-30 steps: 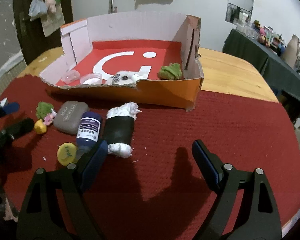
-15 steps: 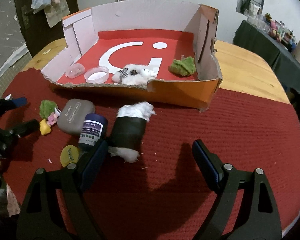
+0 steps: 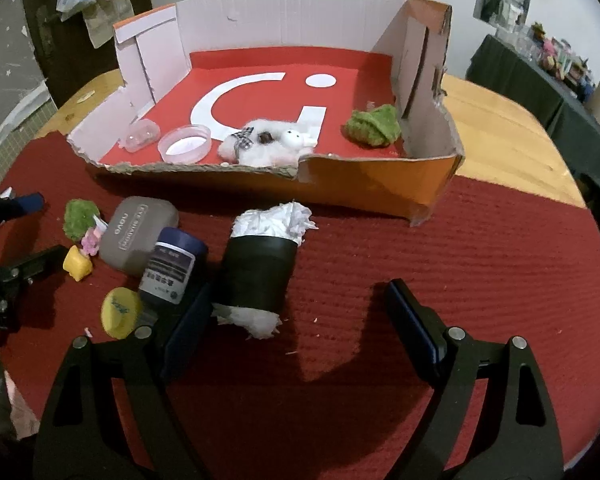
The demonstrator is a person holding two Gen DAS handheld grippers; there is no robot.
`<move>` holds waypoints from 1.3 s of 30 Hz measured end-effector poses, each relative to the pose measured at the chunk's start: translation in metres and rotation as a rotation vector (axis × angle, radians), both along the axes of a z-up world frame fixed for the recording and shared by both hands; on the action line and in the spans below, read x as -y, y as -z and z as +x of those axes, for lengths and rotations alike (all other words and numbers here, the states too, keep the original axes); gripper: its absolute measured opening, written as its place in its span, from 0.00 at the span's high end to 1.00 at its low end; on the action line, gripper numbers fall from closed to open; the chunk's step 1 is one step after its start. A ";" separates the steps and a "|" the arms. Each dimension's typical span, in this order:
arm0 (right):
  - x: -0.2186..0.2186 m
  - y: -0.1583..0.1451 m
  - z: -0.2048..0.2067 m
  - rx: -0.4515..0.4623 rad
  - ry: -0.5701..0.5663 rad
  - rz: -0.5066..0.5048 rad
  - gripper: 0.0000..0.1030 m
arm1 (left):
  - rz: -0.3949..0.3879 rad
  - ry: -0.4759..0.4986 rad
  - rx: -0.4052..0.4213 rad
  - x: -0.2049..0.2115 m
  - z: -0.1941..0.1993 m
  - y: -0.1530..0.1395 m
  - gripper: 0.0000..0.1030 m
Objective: Organize objects
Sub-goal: 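Grasp the green fuzzy plush with the left tool while the right tool grasps the black-and-white cloth roll, then carry the green plush and cloth roll into the cardboard box and release both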
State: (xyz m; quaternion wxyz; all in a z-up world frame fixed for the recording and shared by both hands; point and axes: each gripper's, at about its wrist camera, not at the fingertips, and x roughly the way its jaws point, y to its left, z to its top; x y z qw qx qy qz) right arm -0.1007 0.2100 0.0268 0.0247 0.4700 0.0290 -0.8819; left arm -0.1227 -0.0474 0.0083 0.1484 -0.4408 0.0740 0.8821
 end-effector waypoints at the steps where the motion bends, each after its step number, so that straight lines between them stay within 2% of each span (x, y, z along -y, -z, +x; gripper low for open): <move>1: -0.001 0.000 0.001 0.000 -0.001 0.001 0.16 | 0.007 -0.001 0.005 -0.001 0.000 0.001 0.00; 7: -0.020 -0.004 0.009 -0.018 0.026 0.021 0.16 | 0.045 0.032 0.006 -0.015 0.003 0.001 0.00; 13: -0.022 -0.011 0.015 -0.040 -0.036 0.042 0.16 | 0.057 0.058 -0.008 -0.021 0.004 -0.001 0.01; 16: -0.015 -0.010 0.016 -0.038 -0.082 0.071 0.16 | 0.054 0.046 -0.011 -0.014 0.001 -0.003 0.06; 19: -0.012 -0.010 0.017 -0.034 -0.113 0.079 0.16 | 0.056 0.051 -0.008 -0.006 0.000 -0.005 0.06; 24: -0.015 -0.007 0.014 -0.024 -0.136 0.044 0.16 | 0.071 0.104 0.003 -0.003 -0.002 -0.006 0.12; 29: -0.008 -0.005 0.003 -0.020 -0.160 0.047 0.17 | 0.006 0.175 -0.013 -0.022 -0.005 -0.003 0.22; 30: -0.006 -0.004 0.000 -0.017 -0.165 0.046 0.20 | 0.002 0.188 -0.012 -0.026 -0.006 -0.003 0.25; 33: -0.003 -0.002 -0.007 -0.014 -0.185 -0.008 0.40 | -0.005 0.221 -0.017 -0.035 -0.008 -0.001 0.37; 34: -0.001 -0.002 -0.009 -0.023 -0.190 -0.015 0.46 | 0.003 0.230 -0.024 -0.037 -0.009 -0.002 0.49; 35: 0.000 -0.003 -0.011 -0.032 -0.195 -0.027 0.51 | 0.029 0.244 -0.021 -0.038 -0.009 -0.003 0.64; 36: -0.001 -0.004 -0.011 -0.039 -0.194 -0.045 0.67 | 0.054 0.250 -0.011 -0.037 -0.010 -0.003 0.67; 39: 0.000 -0.005 -0.009 -0.047 -0.202 -0.087 0.68 | 0.078 0.233 -0.017 -0.034 -0.009 -0.004 0.67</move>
